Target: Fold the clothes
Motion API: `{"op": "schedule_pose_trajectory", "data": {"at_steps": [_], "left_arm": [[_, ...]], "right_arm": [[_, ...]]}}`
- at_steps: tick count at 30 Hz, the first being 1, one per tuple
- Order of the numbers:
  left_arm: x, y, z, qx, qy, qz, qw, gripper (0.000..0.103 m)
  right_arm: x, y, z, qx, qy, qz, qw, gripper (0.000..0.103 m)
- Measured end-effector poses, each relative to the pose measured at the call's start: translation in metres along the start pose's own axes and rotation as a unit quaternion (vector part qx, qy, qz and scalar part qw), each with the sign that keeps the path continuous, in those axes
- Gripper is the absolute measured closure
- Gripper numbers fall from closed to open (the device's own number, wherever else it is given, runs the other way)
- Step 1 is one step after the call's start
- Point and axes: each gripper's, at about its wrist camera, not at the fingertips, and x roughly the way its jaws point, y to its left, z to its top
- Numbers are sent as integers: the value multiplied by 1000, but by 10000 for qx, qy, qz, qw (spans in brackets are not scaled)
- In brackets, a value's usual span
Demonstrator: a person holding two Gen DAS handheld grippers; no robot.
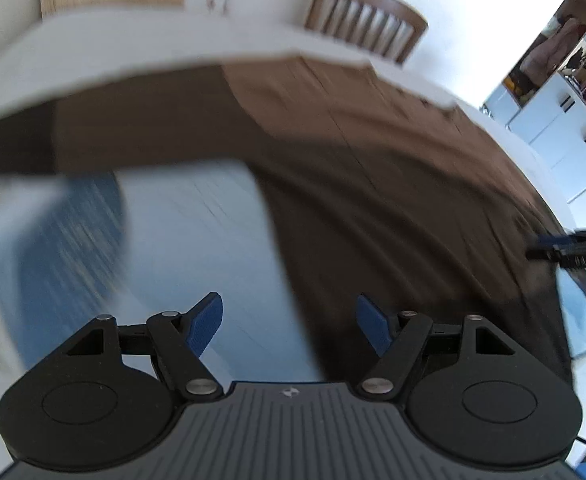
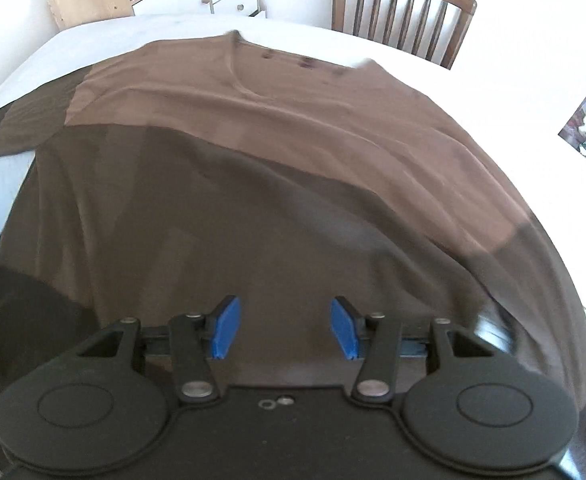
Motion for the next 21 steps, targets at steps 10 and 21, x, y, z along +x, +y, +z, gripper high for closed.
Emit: {"op": "schedule_pose_trajectory", "data": {"at_steps": [10, 21], "left_arm": [[8, -55, -94, -689, 717, 415, 9942, 28], [15, -82, -103, -310, 667, 1024, 9920, 44]], "right_arm": [[-21, -48, -53, -564, -141, 597, 9965, 0], [-39, -56, -91, -752, -135, 939, 9926, 0]]}}
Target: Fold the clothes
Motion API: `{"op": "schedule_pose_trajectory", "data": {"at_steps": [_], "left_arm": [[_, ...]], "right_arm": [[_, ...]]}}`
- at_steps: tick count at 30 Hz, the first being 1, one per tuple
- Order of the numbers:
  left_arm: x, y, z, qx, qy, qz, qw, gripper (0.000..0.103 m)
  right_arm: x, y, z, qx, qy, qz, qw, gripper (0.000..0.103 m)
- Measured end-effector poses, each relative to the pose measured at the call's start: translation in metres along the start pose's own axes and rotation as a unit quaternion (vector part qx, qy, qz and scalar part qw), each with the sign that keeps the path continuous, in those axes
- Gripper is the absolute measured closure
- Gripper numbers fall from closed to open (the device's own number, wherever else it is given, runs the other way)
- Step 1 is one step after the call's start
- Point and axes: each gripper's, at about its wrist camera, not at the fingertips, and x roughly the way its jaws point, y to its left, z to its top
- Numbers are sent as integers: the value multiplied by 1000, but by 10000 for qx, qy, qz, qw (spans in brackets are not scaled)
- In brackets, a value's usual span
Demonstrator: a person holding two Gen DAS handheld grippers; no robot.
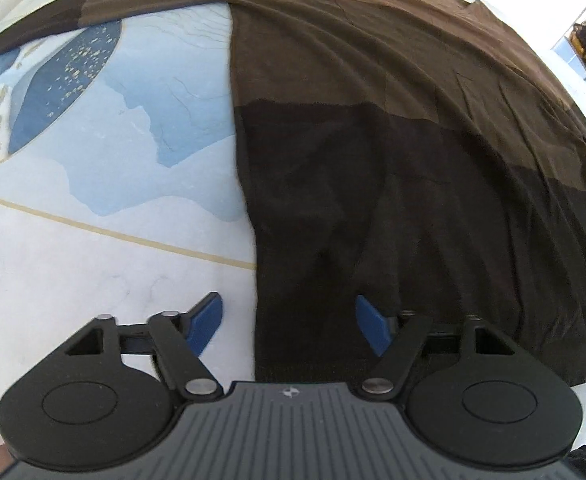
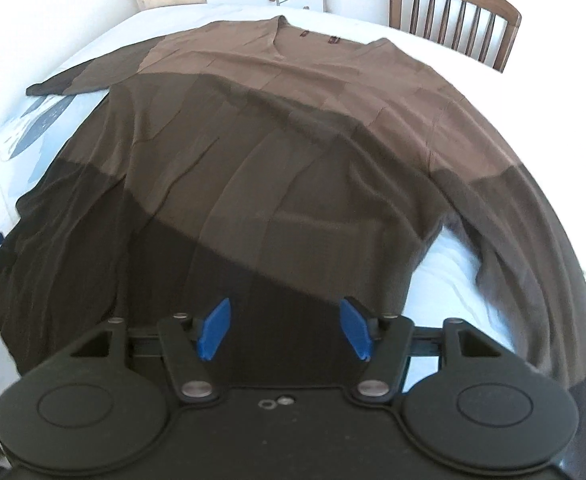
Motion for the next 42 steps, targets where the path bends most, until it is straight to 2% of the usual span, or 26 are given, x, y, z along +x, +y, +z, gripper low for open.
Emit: {"op": "schedule_pose_trajectory", "data": {"at_steps": [1, 3, 4, 5, 7, 10, 14, 19, 23, 27, 30, 33, 35, 38, 39, 41, 42], "left_arm": [[1, -3, 2, 20, 11, -38, 10000, 54], [4, -11, 4, 74, 48, -127, 9999, 64], [4, -15, 4, 132, 48, -78, 9999, 72], [4, -16, 4, 176, 44, -3, 9998, 77], [4, -17, 3, 214, 53, 138, 9997, 98], [5, -15, 3, 309, 88, 286, 9991, 100], [4, -10, 0, 499, 123, 592, 9969, 101], [-1, 17, -2, 376, 257, 928, 9946, 102], [-5, 41, -6, 320, 352, 1230, 9913, 102], [-7, 55, -5, 252, 433, 1309, 9901, 102], [-6, 57, -2, 291, 473, 1265, 9904, 101], [-8, 54, 1, 370, 490, 1004, 9930, 101], [-11, 50, 7, 408, 492, 892, 9940, 98], [-20, 36, 17, 686, 363, 785, 9939, 89], [-23, 31, 20, 777, 315, 737, 9937, 83], [-28, 19, 27, 967, 156, 609, 9933, 68], [-30, 13, 31, 1036, 49, 540, 9931, 46]], "right_arm": [[0, 0, -4, -15, 45, 0, 10000, 0], [0, -1, -13, -23, 120, -58, 9999, 0], [0, -2, -17, -25, 156, -85, 9998, 0], [-1, -2, -21, -6, 177, -86, 9998, 0], [-2, -3, -28, 33, 219, -88, 9997, 0], [-9, 0, -40, 19, 267, 1, 9996, 0], [-12, 21, -60, -353, 390, 214, 9984, 0], [-3, 53, -73, -736, 605, 739, 9927, 0], [0, 73, -77, -1005, 689, 1094, 9865, 0], [2, 92, -81, -1232, 846, 1465, 9779, 0], [4, 101, -83, -1390, 933, 1628, 9724, 0], [6, 96, -78, -1429, 1018, 1741, 9690, 0], [4, 80, -67, -1128, 884, 1620, 9763, 0], [-3, 57, -54, -848, 655, 1394, 9844, 0], [-6, 50, -51, -792, 580, 1313, 9865, 0], [-11, 49, -51, -956, 546, 1208, 9866, 0], [-11, 50, -53, -988, 566, 1214, 9860, 0]]}}
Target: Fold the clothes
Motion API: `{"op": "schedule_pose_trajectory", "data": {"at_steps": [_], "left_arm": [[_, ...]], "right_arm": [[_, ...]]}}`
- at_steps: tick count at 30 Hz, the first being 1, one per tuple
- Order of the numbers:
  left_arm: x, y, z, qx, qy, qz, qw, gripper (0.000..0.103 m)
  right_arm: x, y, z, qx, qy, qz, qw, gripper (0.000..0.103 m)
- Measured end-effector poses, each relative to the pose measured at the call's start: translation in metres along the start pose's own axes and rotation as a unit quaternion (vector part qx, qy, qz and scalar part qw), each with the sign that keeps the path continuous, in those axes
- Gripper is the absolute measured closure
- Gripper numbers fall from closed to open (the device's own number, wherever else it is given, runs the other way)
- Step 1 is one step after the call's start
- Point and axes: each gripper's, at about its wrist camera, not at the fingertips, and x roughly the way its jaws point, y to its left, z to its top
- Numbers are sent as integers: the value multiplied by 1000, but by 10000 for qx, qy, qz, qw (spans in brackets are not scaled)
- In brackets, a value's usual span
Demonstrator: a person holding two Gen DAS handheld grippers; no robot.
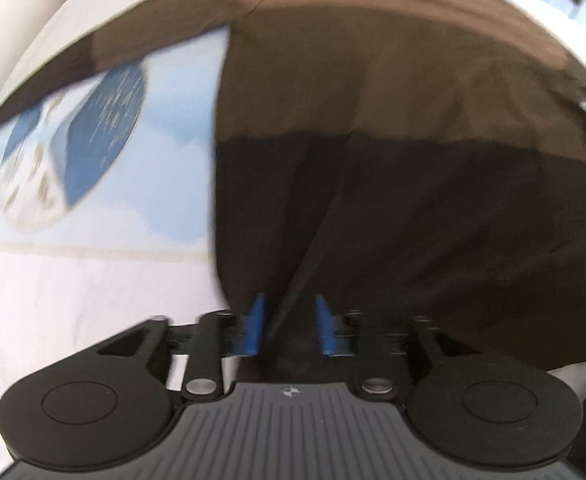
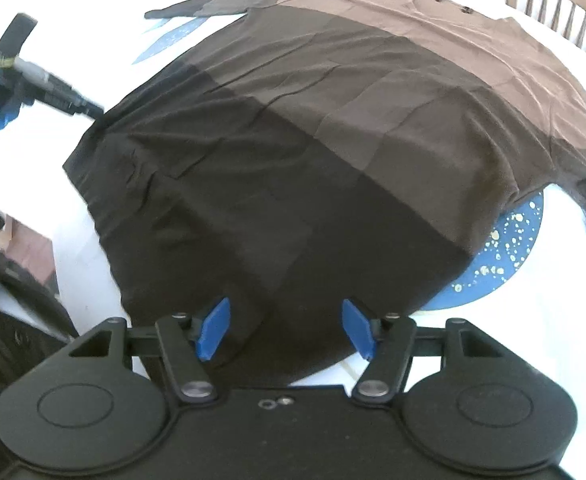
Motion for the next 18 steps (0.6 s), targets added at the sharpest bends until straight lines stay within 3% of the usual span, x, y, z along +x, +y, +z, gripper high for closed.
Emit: {"op": "schedule_pose_trajectory", "data": {"at_steps": [1, 2, 9, 18], "left_arm": [[-2, -3, 4, 68, -131, -73, 9999, 30], [-3, -6, 8, 148, -264, -159, 9994, 29], [27, -25, 28, 964, -346, -805, 9915, 29], [48, -5, 9, 1609, -282, -1144, 9799, 29]], "right_arm": [[2, 3, -1, -8, 30, 14, 10000, 0], [4, 6, -2, -10, 49, 24, 10000, 0], [15, 59, -16, 235, 42, -360, 9991, 0], [39, 113, -27, 793, 40, -1734, 9816, 0]]}}
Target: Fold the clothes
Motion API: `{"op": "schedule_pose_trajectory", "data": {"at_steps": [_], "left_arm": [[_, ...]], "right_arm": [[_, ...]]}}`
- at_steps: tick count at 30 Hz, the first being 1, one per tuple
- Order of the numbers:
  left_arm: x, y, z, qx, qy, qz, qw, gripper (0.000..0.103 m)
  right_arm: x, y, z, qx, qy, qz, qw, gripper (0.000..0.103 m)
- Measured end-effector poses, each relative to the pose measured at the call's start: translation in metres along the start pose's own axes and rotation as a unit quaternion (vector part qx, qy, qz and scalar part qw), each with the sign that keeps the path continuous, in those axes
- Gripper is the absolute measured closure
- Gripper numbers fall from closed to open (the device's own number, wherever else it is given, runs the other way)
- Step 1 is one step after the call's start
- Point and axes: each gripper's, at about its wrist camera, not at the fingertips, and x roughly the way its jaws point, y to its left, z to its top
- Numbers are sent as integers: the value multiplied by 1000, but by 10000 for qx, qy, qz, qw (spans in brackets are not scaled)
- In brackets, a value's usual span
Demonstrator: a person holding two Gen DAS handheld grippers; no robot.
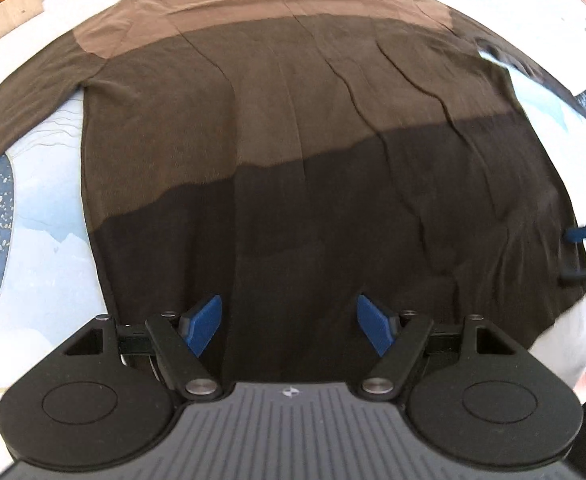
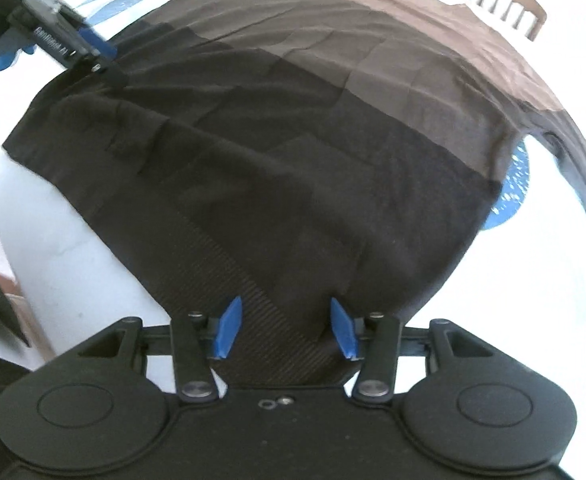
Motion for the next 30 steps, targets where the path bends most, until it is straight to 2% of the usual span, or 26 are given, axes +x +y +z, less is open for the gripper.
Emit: {"op": "schedule_pose_trajectory", "data": {"at_steps": [4, 12, 14, 17, 22, 26, 30], "left_arm": [[-2, 3, -15, 269, -10, -29, 9996, 29], [-12, 15, -26, 269, 42, -150, 9995, 26], [-16, 15, -22, 199, -7, -162, 9997, 26], [-23, 6, -5, 123, -218, -83, 9997, 26], [-17, -27, 30, -83, -436, 68, 9990, 26], [1, -62, 58, -319, -436, 234, 9983, 26], [21, -99, 83, -429, -386, 406, 9975, 26]], "right_arm": [[-3, 0, -9, 425, 7, -161, 9990, 0], [-11, 10, -20, 710, 512, -215, 9959, 0], [-23, -5, -18, 776, 344, -428, 9955, 0], [-43, -57, -15, 1032, 25, -1015, 9895, 0], [-62, -168, -25, 1609, -241, -1780, 9705, 0], [-68, -248, -47, 1787, -445, -1992, 9625, 0], [-62, -316, -64, 1803, -442, -1921, 9637, 0]]}}
